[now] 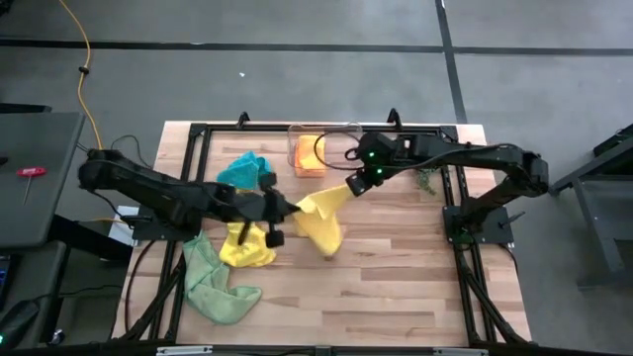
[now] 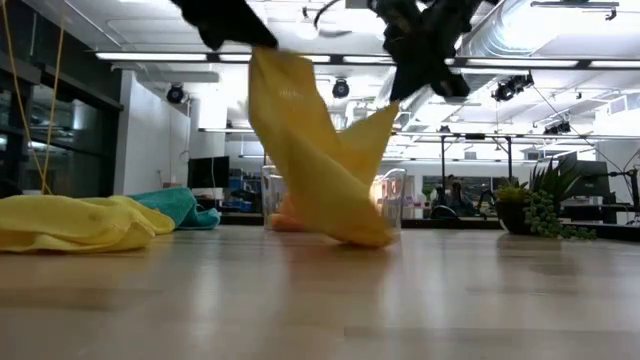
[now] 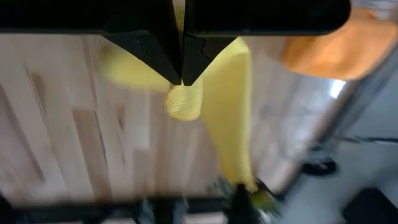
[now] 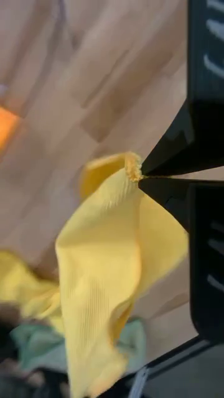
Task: Fold microfiber towels
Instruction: Fold the right yellow microfiber towel
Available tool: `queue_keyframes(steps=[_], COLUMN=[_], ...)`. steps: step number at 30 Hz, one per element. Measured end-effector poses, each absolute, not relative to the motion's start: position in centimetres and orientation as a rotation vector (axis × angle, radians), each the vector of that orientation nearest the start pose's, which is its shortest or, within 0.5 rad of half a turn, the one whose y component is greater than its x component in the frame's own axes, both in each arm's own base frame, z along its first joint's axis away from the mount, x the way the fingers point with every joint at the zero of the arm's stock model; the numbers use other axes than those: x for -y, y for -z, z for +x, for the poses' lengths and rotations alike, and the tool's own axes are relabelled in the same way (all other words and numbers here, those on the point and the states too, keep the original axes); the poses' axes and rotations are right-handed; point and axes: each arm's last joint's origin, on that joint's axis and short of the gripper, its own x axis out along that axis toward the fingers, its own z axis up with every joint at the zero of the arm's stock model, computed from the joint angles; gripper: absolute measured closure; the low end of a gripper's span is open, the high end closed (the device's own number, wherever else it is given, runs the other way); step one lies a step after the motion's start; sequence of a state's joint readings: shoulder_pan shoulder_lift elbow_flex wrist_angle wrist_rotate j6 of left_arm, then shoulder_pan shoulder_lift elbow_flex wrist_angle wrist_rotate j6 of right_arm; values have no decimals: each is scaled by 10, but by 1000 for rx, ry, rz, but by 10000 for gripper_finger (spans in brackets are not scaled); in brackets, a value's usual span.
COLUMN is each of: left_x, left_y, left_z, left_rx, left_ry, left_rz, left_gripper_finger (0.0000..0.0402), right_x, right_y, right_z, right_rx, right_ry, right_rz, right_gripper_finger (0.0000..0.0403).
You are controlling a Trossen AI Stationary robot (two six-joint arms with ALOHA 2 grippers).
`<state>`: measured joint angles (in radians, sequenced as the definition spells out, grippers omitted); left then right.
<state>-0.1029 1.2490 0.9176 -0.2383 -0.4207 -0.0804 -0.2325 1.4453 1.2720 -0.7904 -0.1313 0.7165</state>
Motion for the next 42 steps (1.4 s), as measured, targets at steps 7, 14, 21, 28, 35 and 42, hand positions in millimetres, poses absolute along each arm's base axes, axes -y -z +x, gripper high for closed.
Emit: queue_keyframes(steps=[7, 14, 21, 28, 35, 42], left_x=[-8, -34, -52, -56, -57, -76], left_y=[-320, -342, -344, -330, -293, -287], left_z=[233, 213, 208, 210, 214, 212], left_rx=[-390, -269, -278, -322, -206, -165], left_ry=[-407, -418, -373, -264, -261, -339], left_rz=[93, 81, 126, 157, 75, 119], left_gripper_finger=[402, 401, 402, 401, 401, 401], right_x=[65, 62, 55, 33, 18, 26], right_y=[-343, -384, -400, -389, -382, -377], right_z=[258, 229, 218, 219, 212, 215], right_rx=[-686, -558, -591, -725, -793, -791], right_ry=[474, 489, 498, 479, 629, 725], right_rz=[788, 718, 663, 677, 624, 564], right_gripper_finger=[403, 403, 403, 403, 403, 403])
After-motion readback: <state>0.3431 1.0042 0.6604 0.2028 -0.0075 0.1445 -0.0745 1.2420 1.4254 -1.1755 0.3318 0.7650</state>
